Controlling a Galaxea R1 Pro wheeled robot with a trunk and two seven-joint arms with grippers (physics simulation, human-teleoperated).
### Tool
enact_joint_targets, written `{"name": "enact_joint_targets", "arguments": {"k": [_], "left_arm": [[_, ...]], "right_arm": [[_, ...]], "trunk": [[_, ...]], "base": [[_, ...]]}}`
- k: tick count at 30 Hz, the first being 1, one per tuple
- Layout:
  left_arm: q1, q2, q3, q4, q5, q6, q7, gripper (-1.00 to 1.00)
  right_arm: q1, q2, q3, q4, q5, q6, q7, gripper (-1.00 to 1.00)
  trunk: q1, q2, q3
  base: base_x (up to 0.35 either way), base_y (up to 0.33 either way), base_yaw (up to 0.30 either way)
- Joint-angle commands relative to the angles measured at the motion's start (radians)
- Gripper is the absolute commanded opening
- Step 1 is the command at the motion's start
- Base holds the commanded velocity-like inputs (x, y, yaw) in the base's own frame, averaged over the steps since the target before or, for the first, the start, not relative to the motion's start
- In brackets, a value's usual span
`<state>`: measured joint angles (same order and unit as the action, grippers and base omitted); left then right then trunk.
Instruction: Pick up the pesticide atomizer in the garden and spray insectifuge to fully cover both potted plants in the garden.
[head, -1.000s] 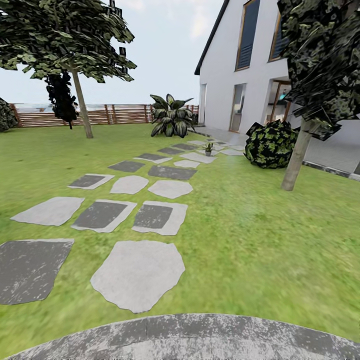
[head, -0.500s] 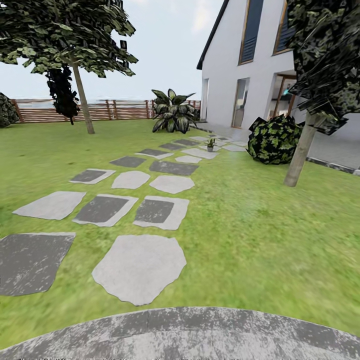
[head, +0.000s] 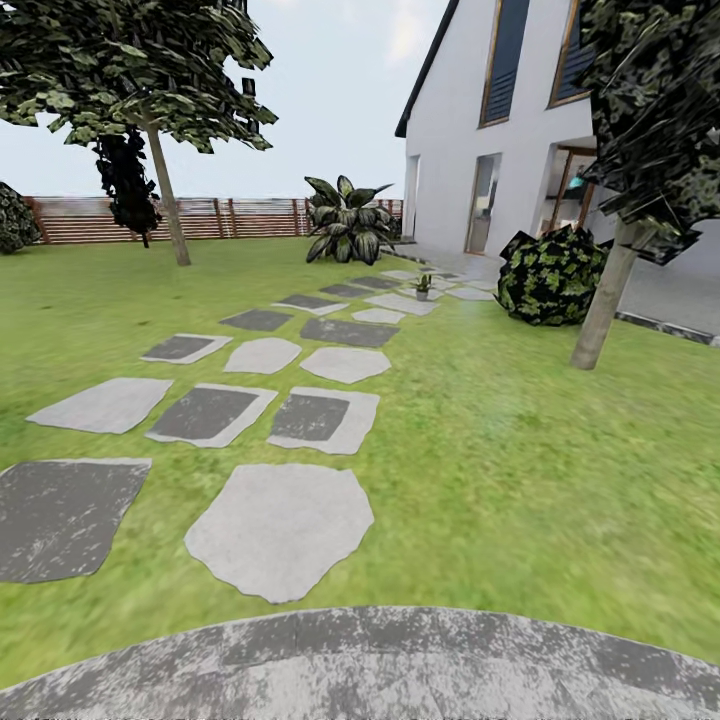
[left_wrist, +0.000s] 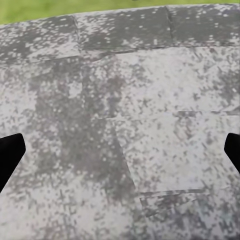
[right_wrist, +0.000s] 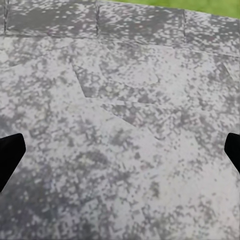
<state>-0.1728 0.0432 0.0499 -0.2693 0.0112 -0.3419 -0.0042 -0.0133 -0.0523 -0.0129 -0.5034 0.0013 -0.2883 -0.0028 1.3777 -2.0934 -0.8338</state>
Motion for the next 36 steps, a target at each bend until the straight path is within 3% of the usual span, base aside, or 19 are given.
{"name": "enact_joint_targets", "arguments": {"k": [1,36], "left_arm": [[-0.001,0.0,0.002,0.001,0.001,-0.003,0.0,1.0],[-0.001,0.0,0.002,-0.001,0.001,-0.003,0.0,1.0]], "right_arm": [[-0.001,0.0,-0.001,0.001,0.0,-0.003,0.0,1.0],[-0.001,0.0,0.004,0.001,0.002,-0.003,0.0,1.0]], "trunk": [[0.004,-0.008,-0.004],[0.138,-0.253,-0.117]], "base": [[0.0,0.0,0.0],[0.0,0.0,0.0]]}}
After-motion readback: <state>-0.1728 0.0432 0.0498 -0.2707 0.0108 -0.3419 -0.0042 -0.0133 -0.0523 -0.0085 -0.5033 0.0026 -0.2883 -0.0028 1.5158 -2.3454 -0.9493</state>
